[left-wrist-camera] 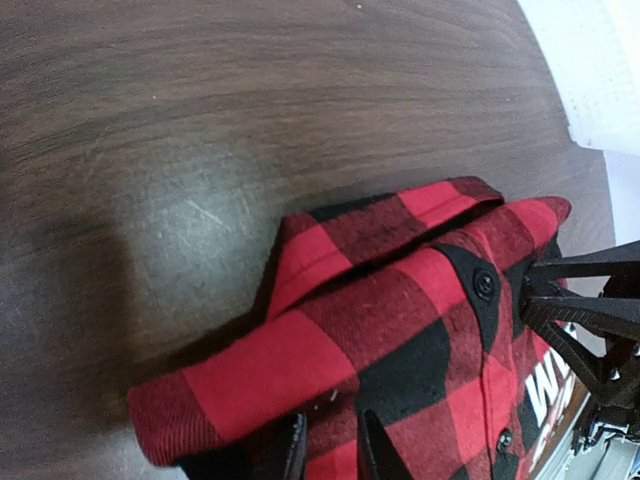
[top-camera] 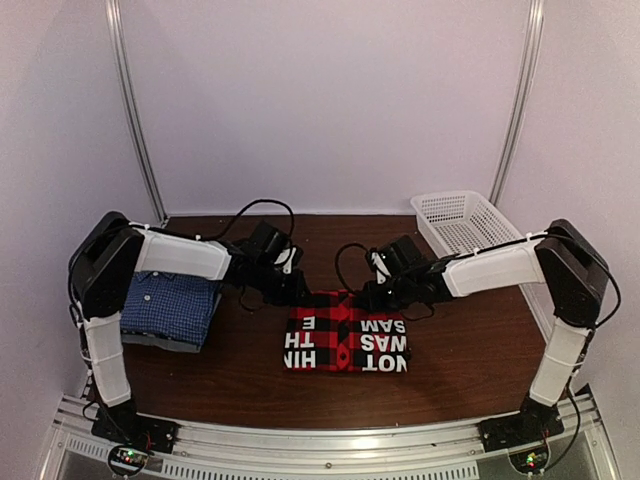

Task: Fold and stack the long sleeve shirts
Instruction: Smooth out the square-folded shirt at the center of the board.

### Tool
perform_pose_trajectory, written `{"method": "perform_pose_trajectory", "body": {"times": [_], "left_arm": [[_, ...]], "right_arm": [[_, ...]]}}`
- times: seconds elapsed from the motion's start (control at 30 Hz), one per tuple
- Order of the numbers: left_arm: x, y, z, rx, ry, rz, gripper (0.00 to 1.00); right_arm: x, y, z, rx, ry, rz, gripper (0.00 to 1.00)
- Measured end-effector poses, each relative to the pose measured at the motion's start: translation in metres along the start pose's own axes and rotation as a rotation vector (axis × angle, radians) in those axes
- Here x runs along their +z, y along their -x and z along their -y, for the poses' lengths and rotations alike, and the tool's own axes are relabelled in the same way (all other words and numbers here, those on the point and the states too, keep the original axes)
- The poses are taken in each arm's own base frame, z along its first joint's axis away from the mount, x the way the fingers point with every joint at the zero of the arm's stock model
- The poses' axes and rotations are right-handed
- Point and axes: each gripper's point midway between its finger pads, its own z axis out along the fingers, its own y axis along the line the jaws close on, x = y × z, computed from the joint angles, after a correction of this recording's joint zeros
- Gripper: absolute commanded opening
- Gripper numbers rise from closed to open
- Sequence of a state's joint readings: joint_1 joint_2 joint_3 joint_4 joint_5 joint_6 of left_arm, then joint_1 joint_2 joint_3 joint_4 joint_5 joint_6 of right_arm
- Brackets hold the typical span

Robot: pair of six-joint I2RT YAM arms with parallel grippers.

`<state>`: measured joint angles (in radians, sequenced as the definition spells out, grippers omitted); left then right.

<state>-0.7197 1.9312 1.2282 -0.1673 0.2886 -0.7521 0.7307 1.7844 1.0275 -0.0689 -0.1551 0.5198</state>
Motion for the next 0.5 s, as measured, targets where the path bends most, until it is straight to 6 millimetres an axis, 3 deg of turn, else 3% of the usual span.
{"method": "perform_pose_trajectory", "body": {"times": [0.2,0.5], "left_arm": [[0.027,0.01,-0.016,-0.012,0.048,-0.018,0.19],[0.033,0.021,-0.042,-0.051,0.097,-0.003,0.21]], "right_arm": [[0.016,0.004,0.028,0.06,-0.035,-0.016,0.34],[0.026,0.01,0.057,0.141,-0.039,-0.019,0.34]]}}
